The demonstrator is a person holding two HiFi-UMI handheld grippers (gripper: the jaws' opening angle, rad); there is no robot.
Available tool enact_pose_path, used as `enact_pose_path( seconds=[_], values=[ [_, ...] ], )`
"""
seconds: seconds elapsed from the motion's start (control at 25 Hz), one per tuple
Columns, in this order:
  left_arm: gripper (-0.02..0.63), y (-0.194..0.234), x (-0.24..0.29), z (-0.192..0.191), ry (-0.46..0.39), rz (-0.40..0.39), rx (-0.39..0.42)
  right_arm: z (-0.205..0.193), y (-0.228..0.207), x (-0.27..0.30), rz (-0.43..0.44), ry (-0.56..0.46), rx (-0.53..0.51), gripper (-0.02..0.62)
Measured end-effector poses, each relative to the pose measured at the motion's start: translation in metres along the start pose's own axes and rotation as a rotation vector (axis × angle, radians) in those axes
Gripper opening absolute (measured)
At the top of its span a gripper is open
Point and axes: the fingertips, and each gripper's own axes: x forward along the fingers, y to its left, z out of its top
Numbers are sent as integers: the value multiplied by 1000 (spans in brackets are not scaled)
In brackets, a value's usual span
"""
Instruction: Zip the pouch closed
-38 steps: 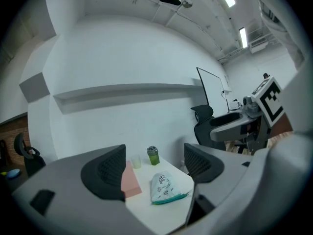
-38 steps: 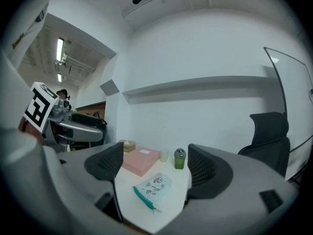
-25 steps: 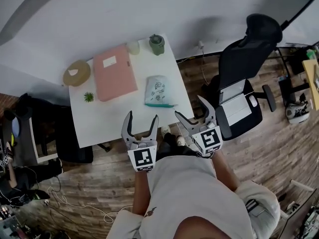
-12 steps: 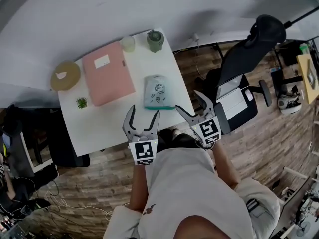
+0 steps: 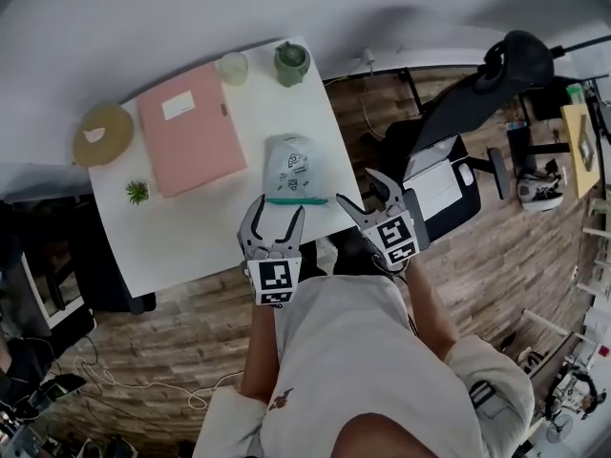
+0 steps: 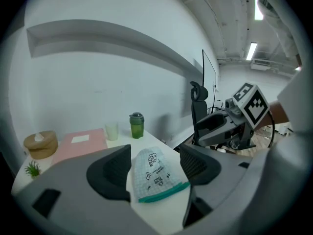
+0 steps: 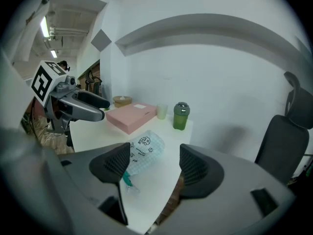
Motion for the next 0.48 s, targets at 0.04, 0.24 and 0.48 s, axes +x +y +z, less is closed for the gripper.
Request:
enact_pose_path(
  seconds=[0.04,0.24,0.48],
  values=[
    [305,-2,2,-5,11,4,-9,-5,1,2,19,13,-5,319],
    [285,-15,16,-34,82,40,-58,-33,3,15,131,71,-64,294],
    [267,-48,30,-68,164,82,-128,-57,5,23,265,108,-143,261]
  ],
)
